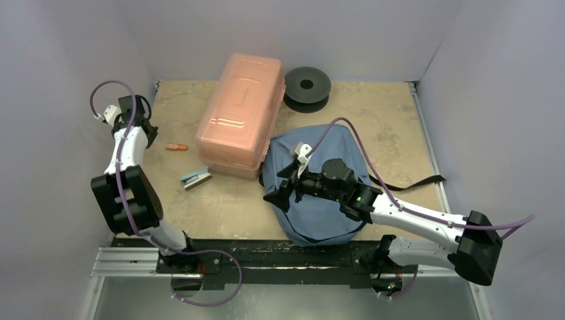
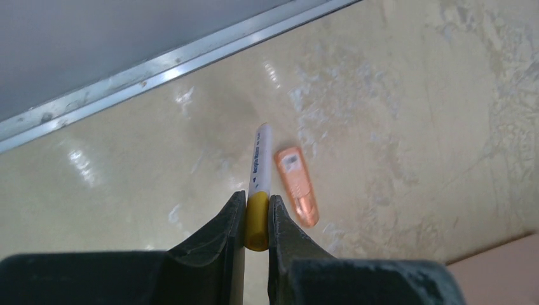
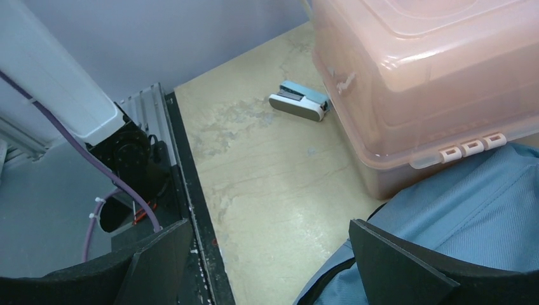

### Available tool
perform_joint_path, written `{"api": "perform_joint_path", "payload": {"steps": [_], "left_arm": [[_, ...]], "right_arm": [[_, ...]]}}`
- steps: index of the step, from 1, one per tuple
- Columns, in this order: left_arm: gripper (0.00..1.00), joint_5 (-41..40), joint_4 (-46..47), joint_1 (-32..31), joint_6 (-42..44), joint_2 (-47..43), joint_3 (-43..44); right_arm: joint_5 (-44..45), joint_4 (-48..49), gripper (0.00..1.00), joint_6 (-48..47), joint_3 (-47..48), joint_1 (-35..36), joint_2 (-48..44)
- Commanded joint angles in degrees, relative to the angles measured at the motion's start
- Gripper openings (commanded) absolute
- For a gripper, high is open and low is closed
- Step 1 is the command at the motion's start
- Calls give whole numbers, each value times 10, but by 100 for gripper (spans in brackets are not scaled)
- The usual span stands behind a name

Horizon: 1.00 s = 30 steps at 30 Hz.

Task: Pack the student bag
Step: Move the stationery to the center of the board.

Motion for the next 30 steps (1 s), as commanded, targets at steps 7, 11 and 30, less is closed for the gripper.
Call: {"api": "perform_joint_path", "payload": {"steps": [7,11,30], "left_arm": [[0,41,-3,-2,-4,131,113],[0,66,7,-16,15,129,85],[0,123,-197,-80,-58,-189,-171]], "right_arm": [[1,-2,99,1,15,-5,0],[-3,0,99,2,16,-4,1],[-21,18,99,12,10,-5,-6]]}}
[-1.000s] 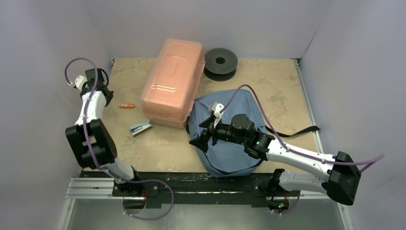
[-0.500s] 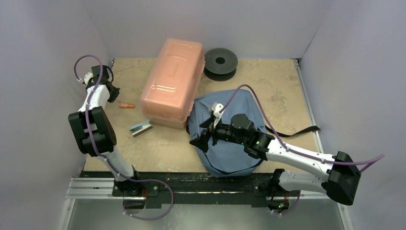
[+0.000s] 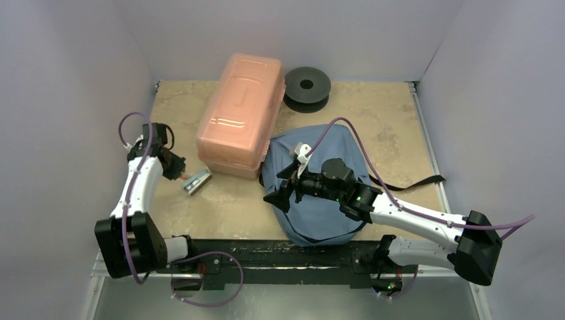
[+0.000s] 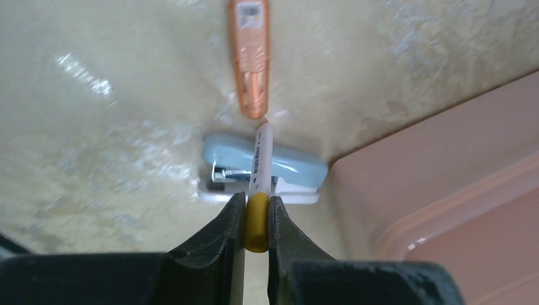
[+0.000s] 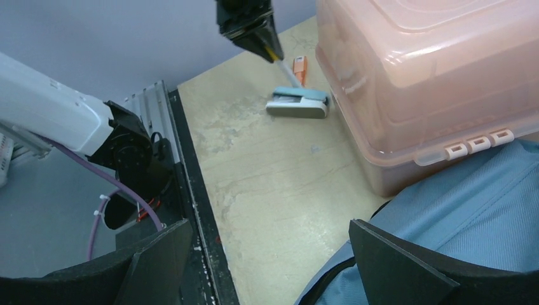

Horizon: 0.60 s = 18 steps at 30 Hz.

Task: Pack the student bag
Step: Move the stationery to the center of the board.

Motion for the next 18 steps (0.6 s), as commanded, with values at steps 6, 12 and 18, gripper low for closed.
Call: {"api": "perform_joint_path", "payload": {"steps": [6,12,18], "left_arm": [[0,-67,-61,25,57,-68,36],[0,-144,-51,77,52,25,142],[0,-136,-50,85,42,165,220]], "right_arm": [[-6,14,99,5,12,-2,0],[-6,11,99,7,13,-2,0],[-4,7,99,8,16,-2,-9]]}}
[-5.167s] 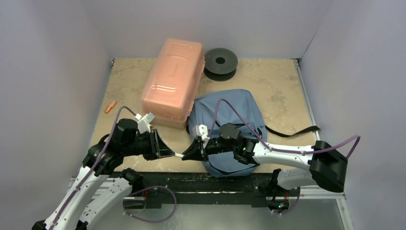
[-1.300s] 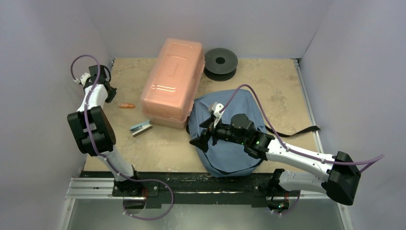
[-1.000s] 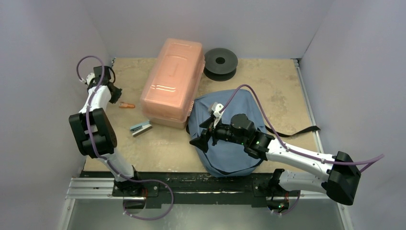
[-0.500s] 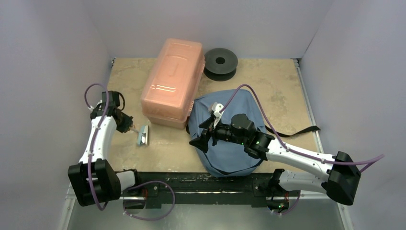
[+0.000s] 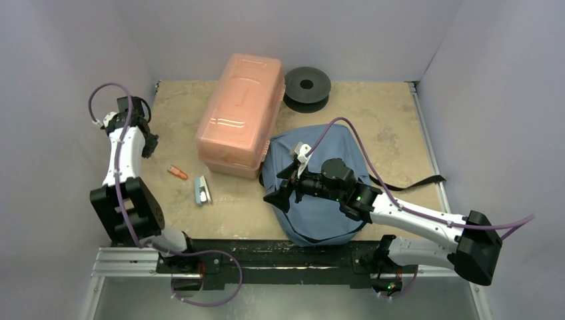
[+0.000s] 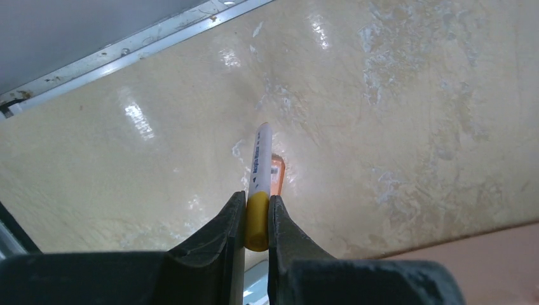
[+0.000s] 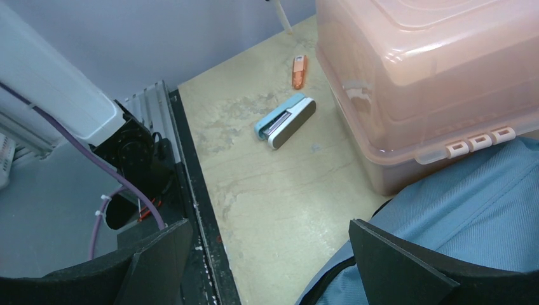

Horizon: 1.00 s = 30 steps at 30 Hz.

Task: Pack the student bag
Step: Move the stationery to the center of the board.

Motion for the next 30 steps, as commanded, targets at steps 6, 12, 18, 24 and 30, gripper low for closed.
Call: {"api": "perform_joint_path", "payload": {"steps": [6,12,18,24,30], "left_arm": [[0,23,44,-18,8,79,-6],[0,54,25,-63,9,15,-85],[0,78,-24,-114,-50,-160,-212],[0,87,-41,-118,18,-232,-195],[0,273,-16,-123,113,-300,-151]], "right_arm": [[0,13,99,9,6,-3,-13],[-1,12,99,11,7,-2,-7],[8,8,99,11,11,-2,-6],[50,-16,99,20,28,-3,16],[43,-62,99,-1,49,-2,37]]}}
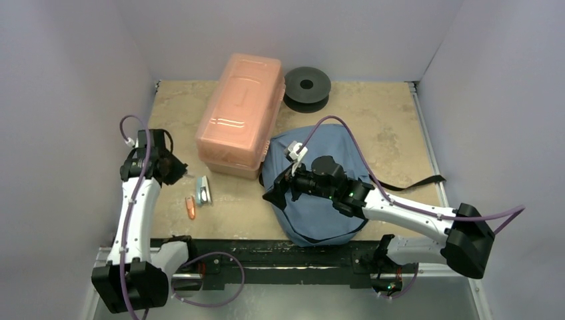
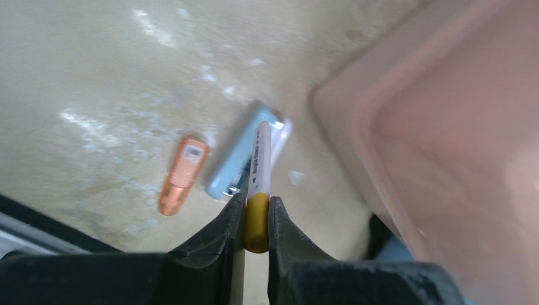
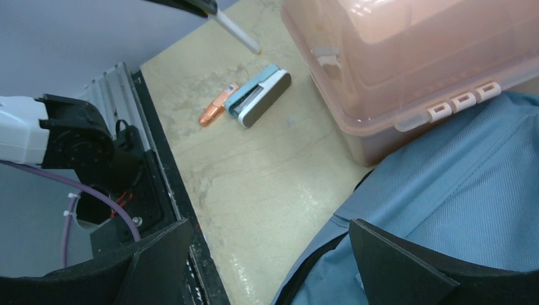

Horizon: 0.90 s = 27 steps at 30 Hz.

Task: Pack the student bag
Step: Move the stationery to the center of the board, then place the stationery in the student bag.

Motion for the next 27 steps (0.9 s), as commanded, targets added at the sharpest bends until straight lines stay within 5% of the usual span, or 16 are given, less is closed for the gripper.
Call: {"api": "perform_joint_path", "payload": {"steps": [1,4,14,24,27], "left_arm": [[0,231,48,-8,90,-68,35],[0,413,105,-45,104,-109,14],[0,527,79,-271,189,-134,21],[0,606,99,-359,222,-53,73],[0,618,112,-380,223,-33,81]], "right_arm": [[-2,-24,99,-16,24,-3,-10],[-25,-31,99,-32,21,-3,-38],[-110,-68,93,-89,41,-5,-68],[-237,-49,80,-60,26,-5,-48],[-250,-35,66,-37,8,-5,-57]]}}
